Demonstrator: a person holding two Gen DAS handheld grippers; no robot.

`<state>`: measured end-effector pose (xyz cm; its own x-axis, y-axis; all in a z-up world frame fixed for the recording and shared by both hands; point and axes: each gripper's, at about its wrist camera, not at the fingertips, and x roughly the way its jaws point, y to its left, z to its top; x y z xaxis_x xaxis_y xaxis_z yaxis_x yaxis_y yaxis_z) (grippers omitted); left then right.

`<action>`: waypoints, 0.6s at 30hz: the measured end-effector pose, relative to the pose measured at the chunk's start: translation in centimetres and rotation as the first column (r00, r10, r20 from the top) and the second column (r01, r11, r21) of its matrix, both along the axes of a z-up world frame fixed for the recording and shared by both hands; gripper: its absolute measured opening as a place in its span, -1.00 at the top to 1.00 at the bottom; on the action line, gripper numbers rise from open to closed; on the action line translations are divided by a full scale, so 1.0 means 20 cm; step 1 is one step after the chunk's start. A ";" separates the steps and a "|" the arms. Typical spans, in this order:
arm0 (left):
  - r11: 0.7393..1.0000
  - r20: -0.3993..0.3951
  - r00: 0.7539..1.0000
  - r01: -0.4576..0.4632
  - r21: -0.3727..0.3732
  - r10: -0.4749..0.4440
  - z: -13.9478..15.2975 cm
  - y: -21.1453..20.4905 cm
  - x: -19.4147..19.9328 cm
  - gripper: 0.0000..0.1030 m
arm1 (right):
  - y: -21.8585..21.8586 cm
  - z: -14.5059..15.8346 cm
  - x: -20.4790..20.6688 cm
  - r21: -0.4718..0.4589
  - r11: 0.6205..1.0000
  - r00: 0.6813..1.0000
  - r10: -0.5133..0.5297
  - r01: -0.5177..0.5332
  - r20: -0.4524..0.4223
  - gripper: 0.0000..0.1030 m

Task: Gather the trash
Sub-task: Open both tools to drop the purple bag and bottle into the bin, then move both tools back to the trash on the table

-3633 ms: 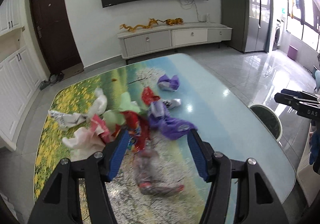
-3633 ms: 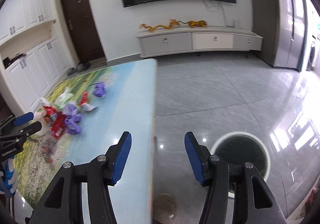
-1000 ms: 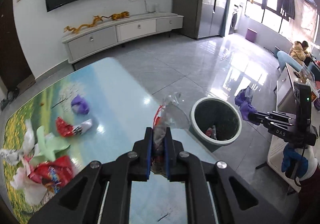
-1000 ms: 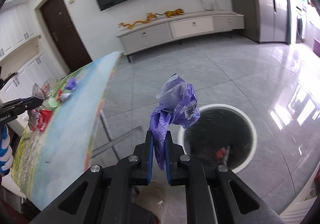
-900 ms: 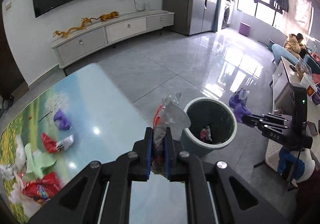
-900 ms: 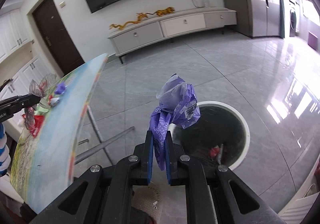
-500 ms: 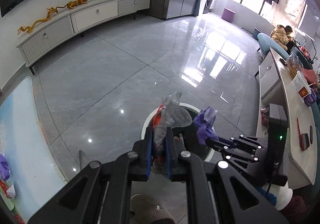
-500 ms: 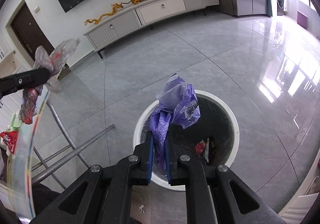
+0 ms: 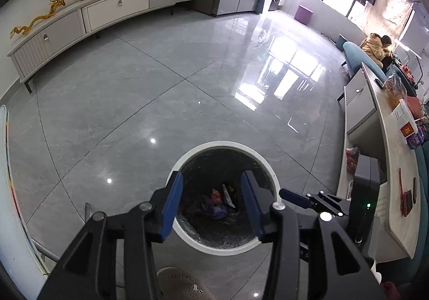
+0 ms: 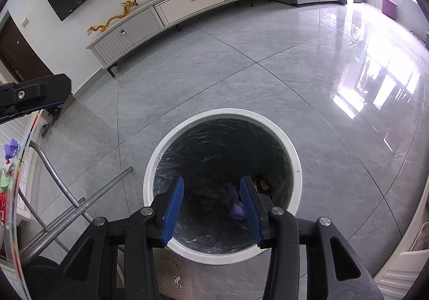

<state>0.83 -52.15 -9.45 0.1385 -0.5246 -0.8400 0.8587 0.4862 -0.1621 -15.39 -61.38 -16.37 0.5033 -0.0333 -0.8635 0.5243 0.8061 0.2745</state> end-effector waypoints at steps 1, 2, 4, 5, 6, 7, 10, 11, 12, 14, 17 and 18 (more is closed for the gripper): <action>1.000 0.016 1.000 -0.003 -0.008 0.003 0.02 0.02 -0.01 0.15 | 0.01 0.02 -0.01 -0.006 1.000 1.000 0.001 -0.001 0.001 0.19; 1.000 0.029 1.000 -0.008 -0.017 0.009 0.04 0.03 -0.02 0.15 | 0.02 0.04 -0.02 -0.014 1.000 1.000 0.005 -0.005 0.004 0.19; 0.999 0.074 0.997 -0.027 -0.035 0.029 0.10 0.11 -0.04 0.15 | 0.02 0.08 -0.02 -0.032 0.999 1.000 0.013 -0.013 0.011 0.19; 0.998 0.103 0.994 -0.037 -0.045 0.041 0.13 0.15 -0.05 0.15 | 0.04 0.12 -0.03 -0.047 0.999 1.000 0.019 -0.018 0.019 0.19; 0.998 0.123 0.991 -0.043 -0.053 0.049 0.15 0.18 -0.06 0.15 | 0.05 0.14 -0.01 -0.055 0.998 0.999 0.023 -0.021 0.025 0.19; 0.996 0.142 0.988 -0.052 -0.067 0.061 0.18 0.23 -0.06 0.15 | 0.07 0.18 -0.02 -0.067 0.997 0.999 0.028 -0.026 0.033 0.18; 0.993 0.187 0.979 -0.069 -0.100 0.086 0.24 0.37 -0.08 0.15 | 0.11 0.24 -0.02 -0.094 0.995 0.998 0.041 -0.036 0.055 0.17; 0.991 0.205 0.974 -0.075 -0.110 0.097 0.26 0.42 -0.09 0.15 | 0.13 0.28 -0.02 -0.101 0.994 0.997 0.046 -0.039 0.066 0.17; 0.990 0.222 0.969 -0.080 -0.120 0.105 0.28 0.47 -0.09 0.15 | 0.16 0.31 -0.02 -0.109 0.993 0.996 0.052 -0.043 0.077 0.15; 0.988 0.244 0.963 -0.087 -0.129 0.116 0.31 0.58 -0.11 0.15 | 0.21 0.37 -0.02 -0.125 0.991 0.993 0.067 -0.054 0.099 0.09; 0.989 0.257 0.959 -0.092 -0.119 0.120 0.36 0.75 -0.12 0.15 | 0.30 0.46 -0.01 -0.144 0.987 0.987 0.094 -0.075 0.130 0.06; 0.987 0.262 0.956 -0.104 -0.122 0.133 0.37 0.82 -0.12 0.11 | 0.32 0.49 0.00 -0.151 0.985 0.985 0.104 -0.083 0.141 0.05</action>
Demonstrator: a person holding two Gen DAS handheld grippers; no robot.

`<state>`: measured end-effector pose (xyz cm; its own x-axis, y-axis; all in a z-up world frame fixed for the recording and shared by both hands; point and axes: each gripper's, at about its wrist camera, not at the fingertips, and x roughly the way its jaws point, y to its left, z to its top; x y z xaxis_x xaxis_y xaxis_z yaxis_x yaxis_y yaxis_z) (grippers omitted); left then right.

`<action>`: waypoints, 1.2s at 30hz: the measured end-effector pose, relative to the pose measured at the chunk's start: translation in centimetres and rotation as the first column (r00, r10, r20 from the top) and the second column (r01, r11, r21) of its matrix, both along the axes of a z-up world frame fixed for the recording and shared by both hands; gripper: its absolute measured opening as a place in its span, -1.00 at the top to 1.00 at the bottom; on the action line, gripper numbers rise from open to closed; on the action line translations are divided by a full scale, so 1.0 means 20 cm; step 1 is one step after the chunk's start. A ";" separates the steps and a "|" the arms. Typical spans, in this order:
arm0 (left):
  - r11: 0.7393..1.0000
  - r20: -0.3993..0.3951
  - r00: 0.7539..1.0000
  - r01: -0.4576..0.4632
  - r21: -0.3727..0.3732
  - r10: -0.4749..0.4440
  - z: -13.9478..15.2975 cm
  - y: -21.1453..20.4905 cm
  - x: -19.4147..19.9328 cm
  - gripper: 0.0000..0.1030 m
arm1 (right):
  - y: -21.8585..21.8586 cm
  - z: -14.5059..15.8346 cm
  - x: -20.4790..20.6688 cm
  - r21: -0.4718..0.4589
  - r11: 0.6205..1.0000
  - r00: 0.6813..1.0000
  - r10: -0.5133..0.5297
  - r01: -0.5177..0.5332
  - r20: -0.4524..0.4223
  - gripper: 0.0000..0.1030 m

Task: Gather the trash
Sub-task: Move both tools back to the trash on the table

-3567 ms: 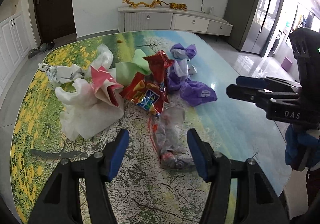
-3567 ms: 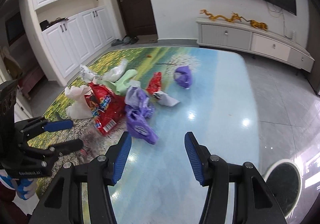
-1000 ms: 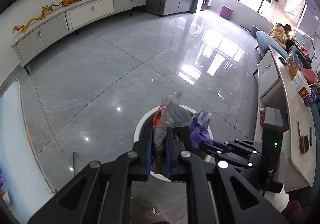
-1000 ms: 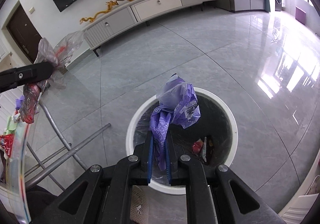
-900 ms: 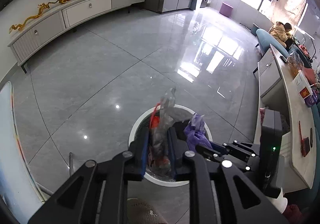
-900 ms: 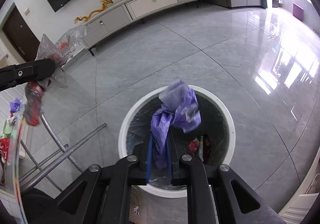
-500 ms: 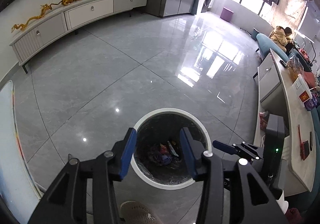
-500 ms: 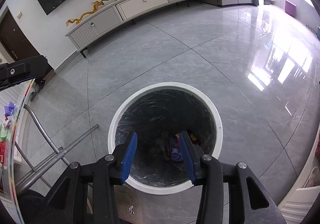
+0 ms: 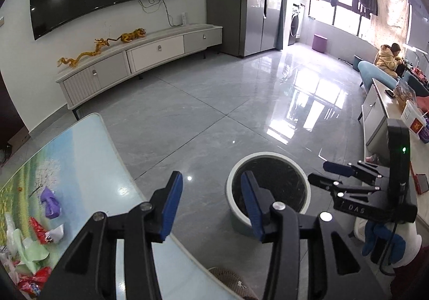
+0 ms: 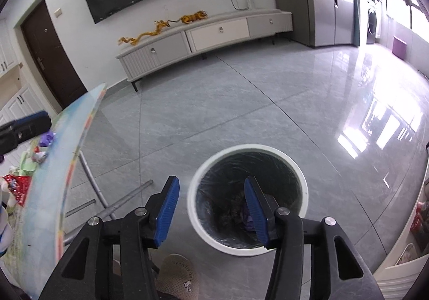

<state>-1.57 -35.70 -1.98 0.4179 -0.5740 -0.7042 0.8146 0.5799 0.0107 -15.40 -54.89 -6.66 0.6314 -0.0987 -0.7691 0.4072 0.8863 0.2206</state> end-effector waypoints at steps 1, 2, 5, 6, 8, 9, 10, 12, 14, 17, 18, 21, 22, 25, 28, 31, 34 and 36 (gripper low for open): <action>1.000 0.009 1.000 -0.014 -0.006 0.014 0.02 0.06 0.00 0.01 | 0.04 0.04 0.01 -0.006 1.000 1.000 0.011 -0.011 0.014 0.01; 0.999 0.021 0.999 -0.030 -0.016 0.031 0.03 0.12 0.00 -0.11 | 0.07 0.07 0.01 -0.013 1.000 0.999 0.020 -0.020 0.026 -0.01; 0.996 0.055 0.995 -0.081 -0.042 0.083 0.10 0.30 0.01 -0.16 | 0.16 0.16 0.03 -0.030 0.998 0.997 0.050 -0.048 0.062 -0.03; 0.994 0.066 0.993 -0.098 -0.053 0.101 0.12 0.37 0.02 -0.16 | 0.19 0.19 0.04 -0.035 0.998 0.995 0.060 -0.058 0.073 -0.03; 0.989 0.083 0.987 -0.133 -0.068 0.138 0.16 0.49 0.04 -0.16 | 0.26 0.24 0.06 -0.046 0.996 0.992 0.082 -0.078 0.095 -0.03; 0.986 0.086 0.984 -0.149 -0.075 0.155 0.18 0.55 0.04 -0.16 | 0.30 0.28 0.08 -0.053 0.994 0.989 0.097 -0.091 0.108 -0.03; 0.982 0.087 0.980 -0.170 -0.082 0.177 0.20 0.61 0.06 -0.16 | 0.32 0.30 0.08 -0.057 0.993 0.988 0.107 -0.101 0.116 -0.03; 0.973 0.088 0.971 -0.212 -0.096 0.220 0.22 0.73 0.08 -0.16 | 0.41 0.36 0.11 -0.071 0.989 0.982 0.136 -0.127 0.133 -0.03; 0.962 0.091 0.961 -0.252 -0.109 0.262 0.23 0.84 0.11 -0.16 | 0.48 0.40 0.14 -0.084 0.985 0.977 0.163 -0.152 0.141 -0.03; 0.942 0.084 0.942 -0.314 -0.119 0.324 0.22 1.00 0.15 -0.16 | 0.59 0.43 0.19 -0.088 0.977 0.968 0.205 -0.193 0.146 -0.03; 0.934 0.083 0.934 -0.337 -0.120 0.348 0.21 1.06 0.16 -0.16 | 0.63 0.43 0.21 -0.083 0.974 0.964 0.221 -0.211 0.145 -0.03; 0.903 0.058 0.906 -0.410 -0.129 0.420 0.16 1.27 0.19 -0.15 | 0.76 0.41 0.26 -0.056 0.964 0.953 0.267 -0.261 0.142 -0.03; 0.894 0.049 0.897 -0.430 -0.130 0.439 0.14 1.32 0.19 -0.15 | 0.82 0.39 0.28 -0.048 0.958 0.949 0.286 -0.282 0.137 -0.03; 0.865 0.040 0.868 -0.486 -0.126 0.494 0.09 1.51 0.19 -0.15 | 0.96 0.35 0.33 -0.030 0.942 0.934 0.336 -0.335 0.118 -0.03; 0.836 0.037 0.839 -0.535 -0.121 0.543 0.03 1.68 0.18 -0.15 | 1.09 0.31 0.38 -0.009 0.923 0.917 0.384 -0.386 0.104 -0.03; 0.809 0.014 0.814 -0.574 -0.126 0.580 -0.02 1.87 0.17 -0.14 | 1.23 0.29 0.43 0.001 0.898 0.895 0.438 -0.440 0.087 -0.03; 0.794 -0.011 0.801 -0.594 -0.130 0.598 -0.06 1.99 0.19 -0.14 | 1.35 0.27 0.49 0.021 0.868 0.866 0.493 -0.496 0.079 -0.03; 0.793 -0.034 0.803 -0.593 -0.142 0.595 -0.07 2.05 0.21 -0.13 | 1.44 0.27 0.54 0.021 0.845 0.844 0.531 -0.534 0.072 -0.03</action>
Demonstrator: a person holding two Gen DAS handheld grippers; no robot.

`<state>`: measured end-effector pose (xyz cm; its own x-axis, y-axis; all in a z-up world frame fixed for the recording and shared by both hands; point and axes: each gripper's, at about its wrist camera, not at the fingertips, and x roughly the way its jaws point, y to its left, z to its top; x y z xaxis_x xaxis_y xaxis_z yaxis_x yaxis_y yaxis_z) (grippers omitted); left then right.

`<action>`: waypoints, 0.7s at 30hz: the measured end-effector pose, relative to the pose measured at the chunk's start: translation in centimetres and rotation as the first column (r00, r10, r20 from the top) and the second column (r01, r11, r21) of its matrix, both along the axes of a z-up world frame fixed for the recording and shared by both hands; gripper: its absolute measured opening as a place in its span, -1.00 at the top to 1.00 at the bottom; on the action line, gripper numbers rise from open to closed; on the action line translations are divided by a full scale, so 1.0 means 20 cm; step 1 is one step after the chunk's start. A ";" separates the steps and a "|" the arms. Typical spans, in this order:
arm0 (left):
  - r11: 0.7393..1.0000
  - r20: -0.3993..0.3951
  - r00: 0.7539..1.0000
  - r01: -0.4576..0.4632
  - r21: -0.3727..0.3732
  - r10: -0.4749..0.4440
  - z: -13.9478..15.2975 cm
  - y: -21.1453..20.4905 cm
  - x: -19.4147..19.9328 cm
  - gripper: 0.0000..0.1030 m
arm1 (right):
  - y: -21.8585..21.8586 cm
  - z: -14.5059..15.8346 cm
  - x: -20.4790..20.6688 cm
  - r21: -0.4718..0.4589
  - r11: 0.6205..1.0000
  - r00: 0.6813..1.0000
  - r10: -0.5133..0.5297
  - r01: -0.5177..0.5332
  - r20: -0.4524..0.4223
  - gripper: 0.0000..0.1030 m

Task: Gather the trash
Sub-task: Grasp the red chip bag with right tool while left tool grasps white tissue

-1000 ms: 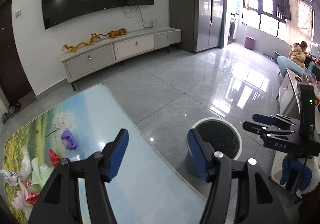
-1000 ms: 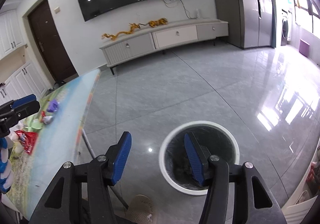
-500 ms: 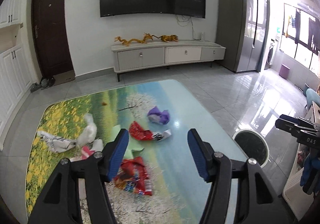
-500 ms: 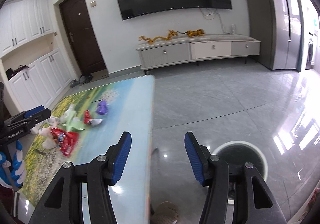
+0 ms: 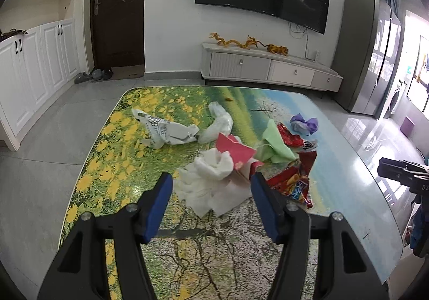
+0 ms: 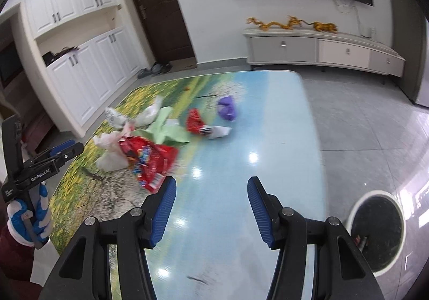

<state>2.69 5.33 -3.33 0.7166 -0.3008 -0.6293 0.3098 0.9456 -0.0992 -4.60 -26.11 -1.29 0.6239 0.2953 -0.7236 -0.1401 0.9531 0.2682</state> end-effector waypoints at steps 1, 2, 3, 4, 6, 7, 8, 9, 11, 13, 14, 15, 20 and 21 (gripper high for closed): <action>1.000 -0.004 1.000 0.007 -0.012 -0.007 0.00 0.01 0.02 -0.11 | 0.04 0.00 0.02 0.000 1.000 1.000 0.022 -0.022 -0.003 -0.03; 1.000 -0.006 1.000 0.015 -0.022 -0.015 0.00 0.02 0.03 -0.10 | 0.09 -0.01 0.05 0.000 0.999 0.999 0.045 -0.045 -0.006 -0.03; 0.999 -0.007 1.000 0.027 -0.029 -0.027 0.00 0.03 0.04 -0.10 | 0.13 -0.01 0.08 0.000 0.998 0.998 0.066 -0.066 -0.010 -0.03; 0.999 -0.009 0.999 0.036 -0.031 -0.037 0.00 0.03 0.05 -0.10 | 0.18 -0.02 0.10 -0.001 0.996 0.996 0.086 -0.086 -0.014 -0.03; 0.998 -0.012 0.998 0.055 -0.026 -0.055 -0.01 0.02 0.09 -0.09 | 0.26 -0.03 0.15 -0.002 0.992 0.992 0.123 -0.123 -0.022 -0.03; 0.998 -0.014 0.998 0.066 -0.021 -0.066 -0.02 0.00 0.10 -0.09 | 0.29 -0.03 0.16 -0.003 0.991 0.990 0.137 -0.137 -0.025 -0.03; 0.996 -0.015 0.997 0.082 -0.019 -0.082 -0.02 -0.01 0.11 -0.09 | 0.33 -0.04 0.19 -0.007 0.988 0.988 0.152 -0.152 -0.028 -0.03; 0.995 -0.015 0.995 0.096 -0.007 -0.096 -0.03 -0.03 0.12 -0.09 | 0.35 -0.04 0.20 -0.010 0.987 0.987 0.160 -0.160 -0.030 -0.03; 0.994 -0.015 0.994 0.109 0.014 -0.109 -0.06 -0.06 0.14 -0.08 | 0.40 -0.05 0.25 -0.012 0.985 0.984 0.174 -0.174 -0.034 -0.03; 0.993 -0.029 0.993 0.115 0.020 -0.115 -0.09 -0.07 0.18 0.10 | 0.43 -0.05 0.28 -0.012 0.984 0.983 0.179 -0.179 -0.036 -0.03; 0.993 -0.042 0.992 0.116 0.016 -0.116 -0.10 -0.08 0.20 0.20 | 0.45 -0.05 0.30 -0.014 0.983 0.983 0.180 -0.181 -0.037 -0.03; 0.993 -0.054 0.992 0.115 0.008 -0.114 -0.12 -0.07 0.22 0.24 | 0.46 -0.06 0.32 -0.016 0.983 0.983 0.181 -0.182 -0.038 -0.03; 0.993 -0.079 0.990 0.118 -0.007 -0.118 -0.15 -0.06 0.25 0.53 | 0.53 -0.10 0.39 -0.012 0.983 0.981 0.184 -0.185 -0.055 -0.01; 0.992 -0.083 0.989 0.122 -0.009 -0.123 -0.16 -0.05 0.25 0.59 | 0.53 -0.11 0.41 -0.007 0.983 0.982 0.182 -0.183 -0.059 0.03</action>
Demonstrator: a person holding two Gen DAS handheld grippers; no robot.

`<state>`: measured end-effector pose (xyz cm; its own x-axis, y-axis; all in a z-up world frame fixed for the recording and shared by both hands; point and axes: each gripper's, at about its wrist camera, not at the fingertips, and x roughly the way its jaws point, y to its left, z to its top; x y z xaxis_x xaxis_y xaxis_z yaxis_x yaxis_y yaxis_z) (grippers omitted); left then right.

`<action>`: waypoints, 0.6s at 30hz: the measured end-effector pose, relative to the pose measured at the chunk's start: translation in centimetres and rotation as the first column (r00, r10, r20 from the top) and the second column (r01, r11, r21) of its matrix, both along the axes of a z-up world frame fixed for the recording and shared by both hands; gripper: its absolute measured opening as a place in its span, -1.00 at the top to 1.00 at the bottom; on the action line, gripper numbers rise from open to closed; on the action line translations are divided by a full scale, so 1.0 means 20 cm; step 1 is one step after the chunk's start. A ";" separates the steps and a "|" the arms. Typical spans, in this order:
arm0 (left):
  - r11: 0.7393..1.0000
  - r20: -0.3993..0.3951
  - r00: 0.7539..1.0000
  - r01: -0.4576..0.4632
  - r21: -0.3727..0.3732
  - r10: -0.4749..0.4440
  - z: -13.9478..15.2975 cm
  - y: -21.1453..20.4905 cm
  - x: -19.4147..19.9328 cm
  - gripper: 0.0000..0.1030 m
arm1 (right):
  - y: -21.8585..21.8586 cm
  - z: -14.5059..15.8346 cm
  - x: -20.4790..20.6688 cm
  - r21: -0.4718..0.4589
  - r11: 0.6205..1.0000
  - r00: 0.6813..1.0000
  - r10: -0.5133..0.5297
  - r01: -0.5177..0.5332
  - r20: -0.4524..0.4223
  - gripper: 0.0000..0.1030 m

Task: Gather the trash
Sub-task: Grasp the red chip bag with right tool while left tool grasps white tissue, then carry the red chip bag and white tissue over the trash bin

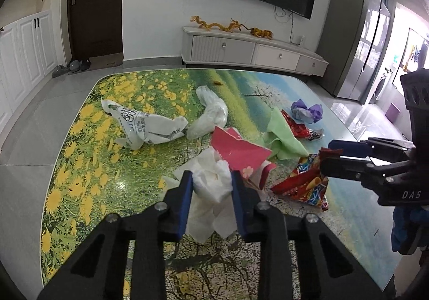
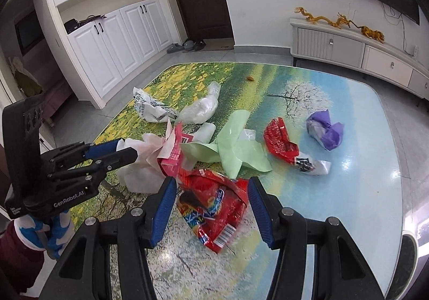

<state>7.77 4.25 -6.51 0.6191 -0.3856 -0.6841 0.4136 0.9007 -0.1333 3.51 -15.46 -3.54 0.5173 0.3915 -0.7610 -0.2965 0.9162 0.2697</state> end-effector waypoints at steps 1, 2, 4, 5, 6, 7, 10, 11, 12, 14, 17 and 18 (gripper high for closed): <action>1.000 -0.005 1.000 0.003 0.000 -0.003 -0.01 0.00 0.00 0.68 | 0.00 -0.01 0.01 0.001 1.000 1.000 -0.003 0.003 -0.004 0.18; 1.000 -0.007 1.000 0.002 0.001 -0.002 -0.01 0.00 0.00 0.73 | 0.01 -0.02 0.02 0.006 1.000 1.000 -0.002 0.002 -0.008 0.36; 1.000 -0.016 1.000 -0.001 -0.011 0.000 -0.01 0.01 0.00 0.88 | 0.00 -0.03 0.02 0.013 1.000 1.000 -0.005 0.006 -0.014 0.61; 1.000 -0.015 1.000 -0.004 -0.015 0.003 -0.01 0.01 -0.01 0.90 | 0.00 -0.04 0.02 0.013 1.000 1.000 -0.007 0.008 -0.015 0.78; 1.000 -0.010 1.000 -0.009 -0.017 0.008 -0.01 0.02 -0.01 0.91 | -0.01 -0.04 0.01 0.012 1.000 1.000 -0.011 0.011 -0.015 0.79; 1.000 -0.008 1.000 -0.014 -0.021 0.014 0.00 0.03 -0.02 0.91 | -0.01 -0.04 0.00 0.017 1.000 1.000 -0.013 0.013 -0.014 0.83; 0.999 -0.001 0.999 -0.035 -0.037 0.035 0.02 0.05 -0.04 0.92 | -0.03 -0.02 -0.03 0.027 1.000 1.000 -0.007 0.007 -0.005 0.88; 0.998 0.003 0.999 -0.041 -0.041 0.041 0.03 0.06 -0.05 0.92 | -0.04 -0.01 -0.05 0.030 1.000 1.000 -0.001 0.001 0.000 0.88; 0.998 0.011 0.999 -0.050 -0.042 0.050 0.05 0.07 -0.07 0.92 | -0.04 0.00 -0.06 0.030 1.000 1.000 0.000 0.000 0.006 0.88; 0.997 0.025 0.997 -0.066 -0.048 0.067 0.08 0.08 -0.09 0.92 | -0.06 0.03 -0.10 0.041 0.999 1.000 0.003 -0.004 0.021 0.89; 0.995 0.042 0.995 -0.086 -0.054 0.088 0.13 0.10 -0.13 0.92 | -0.08 0.06 -0.15 0.050 0.999 0.999 -0.006 0.004 0.042 0.89; 0.994 0.048 0.994 -0.091 -0.054 0.094 0.14 0.11 -0.14 0.92 | -0.09 0.07 -0.16 0.056 0.998 0.999 -0.013 0.010 0.048 0.89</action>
<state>4.94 6.36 -3.64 0.6872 -0.3586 -0.6318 0.3361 0.9279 -0.1612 0.29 -17.33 -2.08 0.5577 0.4264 -0.7122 -0.3000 0.9035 0.3060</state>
